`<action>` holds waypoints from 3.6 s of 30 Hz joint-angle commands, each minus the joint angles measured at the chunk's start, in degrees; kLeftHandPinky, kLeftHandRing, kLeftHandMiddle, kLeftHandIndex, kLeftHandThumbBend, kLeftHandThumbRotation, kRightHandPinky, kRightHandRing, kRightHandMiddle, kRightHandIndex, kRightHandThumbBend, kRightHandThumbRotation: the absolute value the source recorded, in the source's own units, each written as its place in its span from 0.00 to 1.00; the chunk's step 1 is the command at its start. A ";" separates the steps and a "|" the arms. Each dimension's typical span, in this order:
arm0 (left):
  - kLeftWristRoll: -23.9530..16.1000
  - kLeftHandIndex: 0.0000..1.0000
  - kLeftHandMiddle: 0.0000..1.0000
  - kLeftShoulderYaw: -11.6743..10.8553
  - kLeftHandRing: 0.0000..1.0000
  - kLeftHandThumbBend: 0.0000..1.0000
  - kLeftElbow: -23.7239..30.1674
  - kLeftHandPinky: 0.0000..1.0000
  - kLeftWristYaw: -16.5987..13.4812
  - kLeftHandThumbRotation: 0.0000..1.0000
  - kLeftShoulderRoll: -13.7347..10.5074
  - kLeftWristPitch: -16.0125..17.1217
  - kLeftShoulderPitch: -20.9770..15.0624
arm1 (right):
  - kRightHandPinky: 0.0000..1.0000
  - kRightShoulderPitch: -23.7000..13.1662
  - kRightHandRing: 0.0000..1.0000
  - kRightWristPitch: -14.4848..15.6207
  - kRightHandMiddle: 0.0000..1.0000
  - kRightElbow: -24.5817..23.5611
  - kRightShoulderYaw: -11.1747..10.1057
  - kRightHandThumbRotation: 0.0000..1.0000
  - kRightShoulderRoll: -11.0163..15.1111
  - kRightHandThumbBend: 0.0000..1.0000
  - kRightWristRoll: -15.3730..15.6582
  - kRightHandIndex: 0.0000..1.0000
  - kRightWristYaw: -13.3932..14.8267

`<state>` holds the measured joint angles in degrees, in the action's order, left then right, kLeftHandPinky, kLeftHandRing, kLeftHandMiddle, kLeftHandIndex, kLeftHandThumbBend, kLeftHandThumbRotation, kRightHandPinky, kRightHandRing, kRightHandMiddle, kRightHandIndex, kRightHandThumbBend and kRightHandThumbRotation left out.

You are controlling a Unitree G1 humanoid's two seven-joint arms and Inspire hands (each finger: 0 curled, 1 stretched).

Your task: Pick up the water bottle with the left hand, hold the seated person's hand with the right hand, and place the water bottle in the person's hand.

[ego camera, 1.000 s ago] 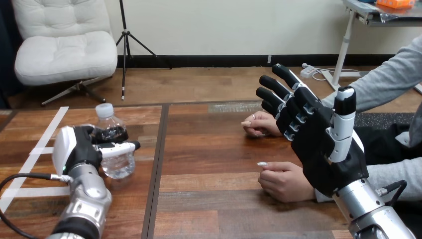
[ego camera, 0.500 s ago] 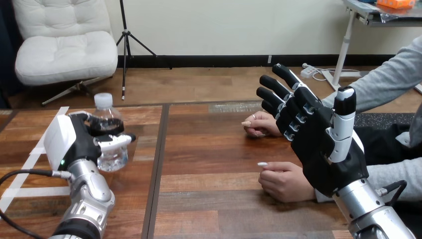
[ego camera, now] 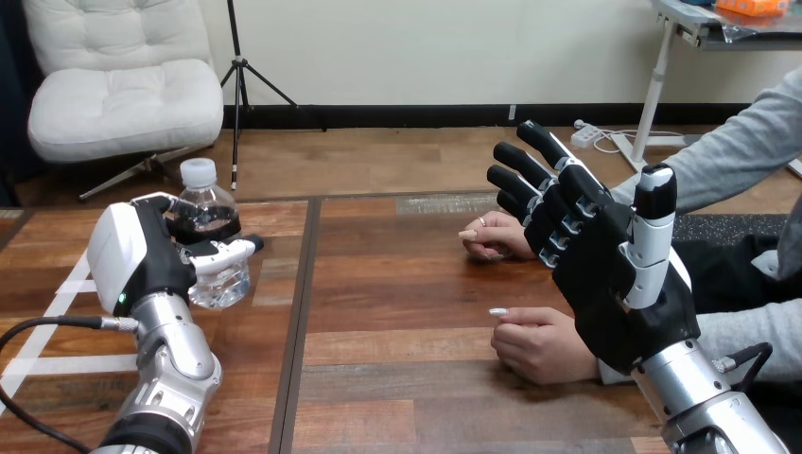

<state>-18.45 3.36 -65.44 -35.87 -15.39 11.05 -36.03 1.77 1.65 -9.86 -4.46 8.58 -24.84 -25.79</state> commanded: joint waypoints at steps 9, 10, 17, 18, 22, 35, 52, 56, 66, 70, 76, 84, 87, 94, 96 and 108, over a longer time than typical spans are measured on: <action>3.33 0.41 0.20 -2.08 0.14 0.83 3.24 0.09 2.95 0.00 -0.26 3.58 -1.92 | 1.00 -1.85 0.94 -1.87 0.92 -0.50 -0.46 1.00 -0.90 0.97 -0.58 0.95 -0.17; 3.51 0.41 0.20 -2.16 0.13 0.83 3.32 0.09 3.17 0.00 -0.24 3.60 -1.89 | 1.00 -1.85 0.94 -1.91 0.92 -0.49 -0.46 1.00 -0.88 0.96 -0.54 0.95 -0.18; 5.96 0.40 0.19 -3.61 0.13 0.83 3.61 0.08 6.62 0.00 0.10 4.58 -1.63 | 1.00 -2.17 0.93 -3.07 0.92 0.56 -0.47 1.00 -0.73 0.96 0.83 0.94 0.08; 6.35 0.40 0.19 -3.81 0.13 0.83 3.73 0.08 7.09 0.00 0.18 4.46 -1.62 | 1.00 -2.27 0.93 -3.42 0.92 0.87 -0.47 1.00 -0.65 0.95 1.12 0.94 0.01; 7.80 0.39 0.19 -4.50 0.13 0.83 4.79 0.08 9.05 0.00 0.47 4.03 -1.39 | 0.97 -2.62 0.91 -4.29 0.90 1.67 -0.28 1.00 -0.05 0.95 2.62 0.92 0.12; 10.97 0.40 0.31 -5.59 0.25 0.80 7.64 0.18 15.14 0.00 0.80 3.33 -0.34 | 0.89 -4.97 0.88 -7.16 0.88 6.45 -0.43 1.00 2.40 0.96 7.80 0.90 -0.56; 11.47 0.41 0.38 -5.25 0.34 0.79 12.71 0.27 18.12 0.00 1.58 1.78 1.41 | 0.83 -7.32 0.86 -14.25 0.84 13.38 -0.41 1.00 4.00 0.94 13.54 0.86 -0.10; 11.09 0.41 0.38 -4.90 0.34 0.79 14.37 0.28 18.50 0.00 1.81 1.28 1.93 | 0.82 -7.63 0.85 -14.70 0.83 14.27 -0.49 1.00 3.97 0.95 13.92 0.85 0.05; 10.50 0.39 0.39 -4.16 0.35 0.77 18.28 0.28 20.39 0.00 2.26 2.09 3.55 | 0.81 -8.27 0.85 -16.31 0.82 16.37 -0.63 1.00 3.91 0.93 14.70 0.84 0.44; 10.47 0.39 0.39 -4.10 0.35 0.77 19.42 0.28 20.81 0.00 2.52 1.98 4.00 | 0.81 -8.40 0.84 -16.91 0.82 16.88 -0.62 1.00 3.98 0.93 15.14 0.83 0.58; 10.27 0.38 0.40 -3.80 0.36 0.78 20.96 0.29 21.66 0.00 2.82 1.84 4.59 | 0.80 -8.49 0.84 -17.53 0.82 17.37 -0.50 1.00 4.40 0.91 16.26 0.84 0.81; 10.13 0.38 0.41 -3.51 0.38 0.78 22.46 0.30 22.96 0.00 3.27 1.81 5.20 | 0.82 -8.81 0.85 -19.56 0.83 18.36 -0.32 1.00 5.31 0.96 19.57 0.84 2.19; 10.00 0.37 0.41 -3.39 0.38 0.78 22.88 0.30 23.24 0.00 3.41 1.69 5.38 | 0.82 -9.14 0.84 -21.68 0.82 19.38 -0.24 1.00 5.76 0.98 21.51 0.84 3.03; 9.45 0.37 0.40 -3.18 0.37 0.79 23.88 0.30 23.65 0.00 3.67 1.27 5.76 | 0.79 -10.19 0.81 -26.17 0.80 22.02 0.04 1.00 7.46 0.97 25.23 0.82 4.54; 9.06 0.37 0.40 -3.08 0.37 0.79 24.05 0.29 23.68 0.00 3.70 1.20 5.80 | 0.78 -10.60 0.80 -27.58 0.80 22.89 0.21 1.00 8.51 0.97 27.54 0.81 5.57; 7.56 0.37 0.38 -2.74 0.33 0.80 24.93 0.26 23.95 0.00 3.64 1.28 6.01 | 0.76 -12.46 0.79 -27.92 0.80 23.97 1.10 0.86 13.05 1.00 36.49 0.80 8.93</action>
<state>-9.80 -0.08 -45.24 -11.96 -11.35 11.52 -27.42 -5.04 -25.25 14.26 -4.09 19.13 9.45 -18.67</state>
